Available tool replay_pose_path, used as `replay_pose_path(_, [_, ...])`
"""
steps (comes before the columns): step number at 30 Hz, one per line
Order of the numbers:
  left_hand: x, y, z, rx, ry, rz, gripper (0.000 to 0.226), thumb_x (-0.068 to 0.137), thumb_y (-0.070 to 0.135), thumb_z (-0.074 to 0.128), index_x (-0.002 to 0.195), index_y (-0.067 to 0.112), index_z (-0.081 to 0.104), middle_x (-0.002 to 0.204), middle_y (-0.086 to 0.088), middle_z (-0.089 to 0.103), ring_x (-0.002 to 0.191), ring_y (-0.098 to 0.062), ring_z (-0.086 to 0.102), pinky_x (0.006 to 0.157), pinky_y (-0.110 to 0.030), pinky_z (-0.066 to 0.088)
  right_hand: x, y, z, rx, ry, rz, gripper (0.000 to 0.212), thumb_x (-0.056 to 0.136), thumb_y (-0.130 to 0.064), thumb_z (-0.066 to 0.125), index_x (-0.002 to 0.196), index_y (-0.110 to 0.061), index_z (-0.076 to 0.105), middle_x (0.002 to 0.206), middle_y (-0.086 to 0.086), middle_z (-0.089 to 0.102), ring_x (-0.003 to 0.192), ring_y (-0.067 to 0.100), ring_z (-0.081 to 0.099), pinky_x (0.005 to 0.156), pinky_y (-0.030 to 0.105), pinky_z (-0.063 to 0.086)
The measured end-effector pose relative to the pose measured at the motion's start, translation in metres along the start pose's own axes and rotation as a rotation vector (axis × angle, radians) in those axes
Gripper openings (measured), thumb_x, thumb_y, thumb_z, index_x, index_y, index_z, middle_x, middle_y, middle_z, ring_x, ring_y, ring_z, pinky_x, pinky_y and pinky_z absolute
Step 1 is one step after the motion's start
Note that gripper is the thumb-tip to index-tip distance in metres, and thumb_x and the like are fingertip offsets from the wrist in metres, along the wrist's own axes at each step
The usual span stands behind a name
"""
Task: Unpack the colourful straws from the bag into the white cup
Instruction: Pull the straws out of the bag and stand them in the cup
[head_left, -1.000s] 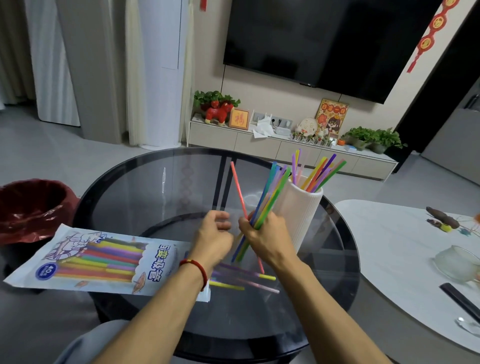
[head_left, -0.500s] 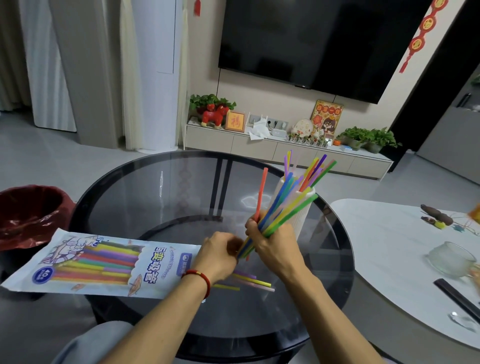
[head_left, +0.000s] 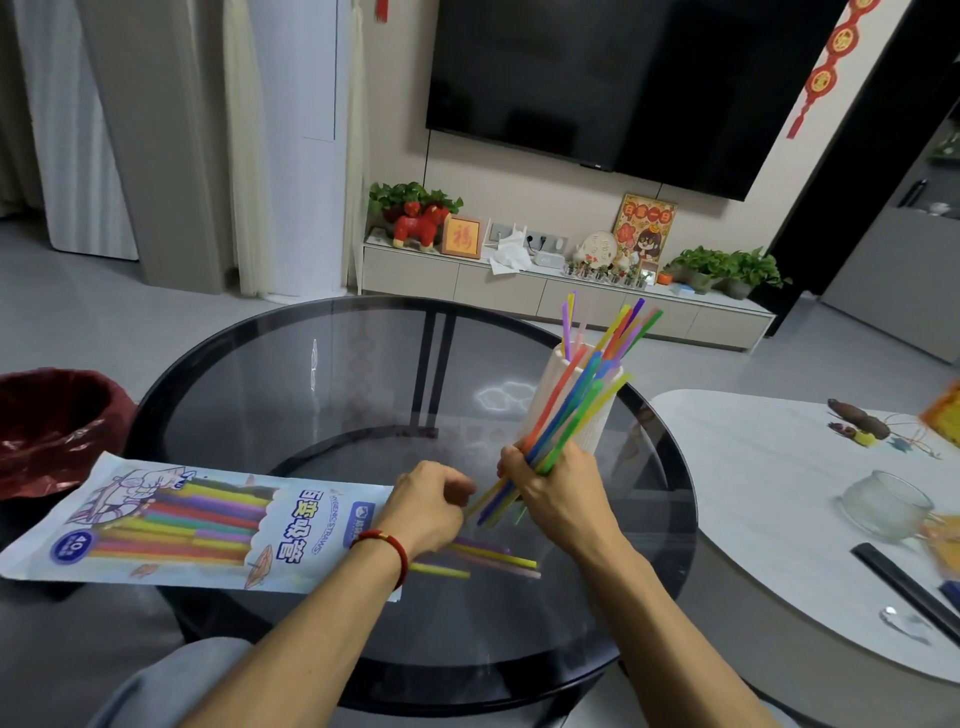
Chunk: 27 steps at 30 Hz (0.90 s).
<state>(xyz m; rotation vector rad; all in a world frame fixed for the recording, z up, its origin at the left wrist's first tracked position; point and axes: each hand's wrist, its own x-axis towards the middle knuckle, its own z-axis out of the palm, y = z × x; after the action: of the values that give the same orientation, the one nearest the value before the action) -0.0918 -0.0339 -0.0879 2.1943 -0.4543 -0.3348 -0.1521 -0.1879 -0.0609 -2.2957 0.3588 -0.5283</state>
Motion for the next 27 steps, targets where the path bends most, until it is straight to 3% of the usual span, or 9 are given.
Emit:
replay_pose_path(5, [-0.001,0.003,0.006,-0.049,-0.060,0.029,0.031,0.088,0.006,0.064,0.110,0.023,0.076,0.104,0.002,0.078,0.103,-0.017,0.070,0.094,-0.036,0.056,-0.002,-0.003,0.003,-0.076,-0.047,0.004,0.041,0.101,-0.032,0.045,0.073,-0.014,0.070,0.075,0.006,0.072,0.072,0.025,0.067,0.074,0.048,0.059])
replay_pose_path(8, [-0.001,0.004,0.008,-0.205,-0.124,0.010,0.025,0.086,-0.001,0.057,0.094,0.012,0.078,0.090,-0.011,0.076,0.082,-0.020,0.067,0.088,-0.051,0.057,-0.007,-0.004,0.008,0.027,-0.012,0.049,0.046,0.097,-0.034,0.039,0.068,-0.015,0.069,0.072,0.008,0.074,0.067,0.021,0.067,0.072,0.049,0.061])
replay_pose_path(10, [-0.002,0.005,0.010,-0.237,-0.154,0.024,0.021,0.087,0.001,0.055,0.091,0.006,0.075,0.087,-0.022,0.073,0.075,-0.022,0.060,0.087,-0.055,0.056,-0.010,-0.003,0.010,0.059,0.021,0.061,0.047,0.094,-0.035,0.039,0.066,-0.013,0.068,0.070,0.009,0.073,0.069,0.021,0.066,0.069,0.050,0.060])
replay_pose_path(14, [0.002,0.003,0.009,-0.279,-0.049,0.000,0.028,0.087,-0.005,0.062,0.094,0.020,0.072,0.087,-0.003,0.074,0.083,-0.016,0.071,0.076,-0.028,0.062,-0.012,0.002,0.007,0.057,0.062,0.088,0.042,0.098,-0.035,0.044,0.067,-0.017,0.066,0.068,0.000,0.066,0.066,0.019,0.064,0.064,0.043,0.060])
replay_pose_path(17, [0.002,0.002,0.004,-0.332,0.006,-0.002,0.031,0.089,-0.008,0.056,0.090,0.020,0.070,0.083,-0.003,0.073,0.079,-0.019,0.072,0.076,-0.033,0.064,-0.015,0.004,0.003,0.102,0.100,0.099,0.038,0.093,-0.039,0.044,0.068,-0.018,0.065,0.073,-0.002,0.065,0.068,0.014,0.063,0.063,0.035,0.055])
replay_pose_path(20, [-0.001,0.001,0.004,-0.266,0.025,0.022,0.031,0.087,-0.003,0.059,0.100,0.021,0.073,0.090,0.001,0.075,0.086,-0.017,0.073,0.078,-0.037,0.063,-0.017,0.006,-0.006,0.129,0.118,0.124,0.038,0.094,-0.036,0.050,0.067,-0.016,0.069,0.071,0.001,0.069,0.065,0.016,0.067,0.061,0.034,0.057])
replay_pose_path(23, [-0.007,0.001,0.003,-0.157,0.131,0.112,0.030,0.089,0.004,0.061,0.106,0.025,0.073,0.099,0.008,0.074,0.094,-0.012,0.069,0.070,-0.024,0.055,-0.018,0.009,-0.027,0.234,0.195,0.162,0.034,0.094,-0.025,0.060,0.065,-0.016,0.075,0.064,0.008,0.073,0.052,0.016,0.071,0.053,0.033,0.061])
replay_pose_path(25, [-0.012,0.004,0.002,-0.177,0.223,0.207,0.028,0.091,0.008,0.061,0.109,0.026,0.072,0.102,0.009,0.073,0.097,-0.007,0.067,0.075,-0.017,0.050,-0.022,0.007,-0.047,0.412,0.287,0.177,0.026,0.083,-0.031,0.065,0.065,-0.016,0.077,0.066,0.008,0.076,0.058,0.019,0.074,0.055,0.037,0.063])
replay_pose_path(27, [-0.014,0.020,-0.001,-0.276,0.268,0.287,0.025,0.093,0.012,0.061,0.112,0.025,0.070,0.107,0.008,0.071,0.100,-0.006,0.066,0.080,-0.020,0.053,-0.023,0.000,-0.070,0.628,0.387,0.160,0.025,0.076,-0.039,0.067,0.066,-0.018,0.078,0.074,0.006,0.077,0.068,0.021,0.077,0.055,0.033,0.062])
